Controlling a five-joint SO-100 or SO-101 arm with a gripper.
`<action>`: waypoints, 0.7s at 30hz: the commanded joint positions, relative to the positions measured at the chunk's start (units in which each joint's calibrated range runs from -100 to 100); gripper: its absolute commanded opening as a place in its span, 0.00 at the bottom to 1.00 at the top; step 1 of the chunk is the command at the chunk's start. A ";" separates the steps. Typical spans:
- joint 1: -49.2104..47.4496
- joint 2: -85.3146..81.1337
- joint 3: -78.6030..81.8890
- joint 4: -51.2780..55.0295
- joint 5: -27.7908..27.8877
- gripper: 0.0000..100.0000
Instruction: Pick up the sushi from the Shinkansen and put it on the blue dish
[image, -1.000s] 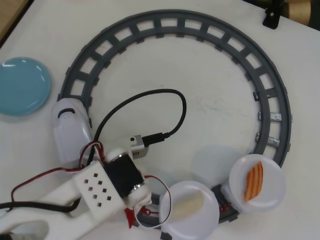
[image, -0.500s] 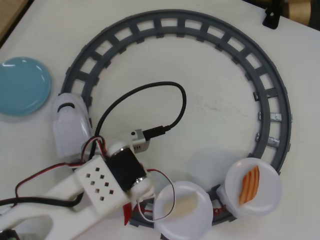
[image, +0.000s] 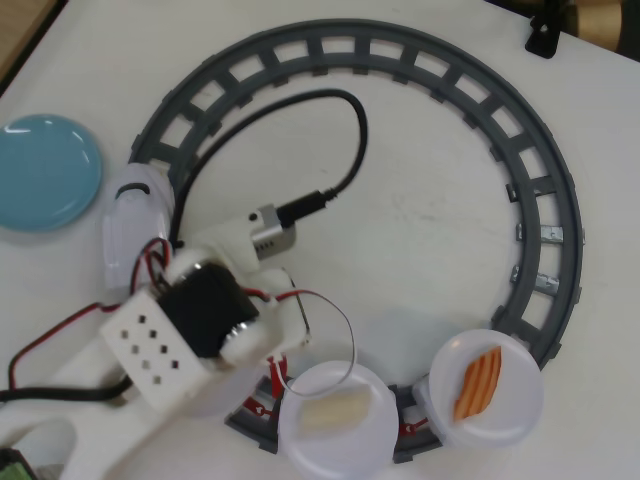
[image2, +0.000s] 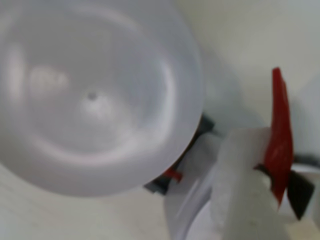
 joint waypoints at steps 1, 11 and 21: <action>-6.50 -5.57 -3.86 1.00 1.23 0.03; -22.43 -8.22 -4.13 0.92 6.25 0.03; -32.55 -7.80 -7.65 0.75 8.92 0.03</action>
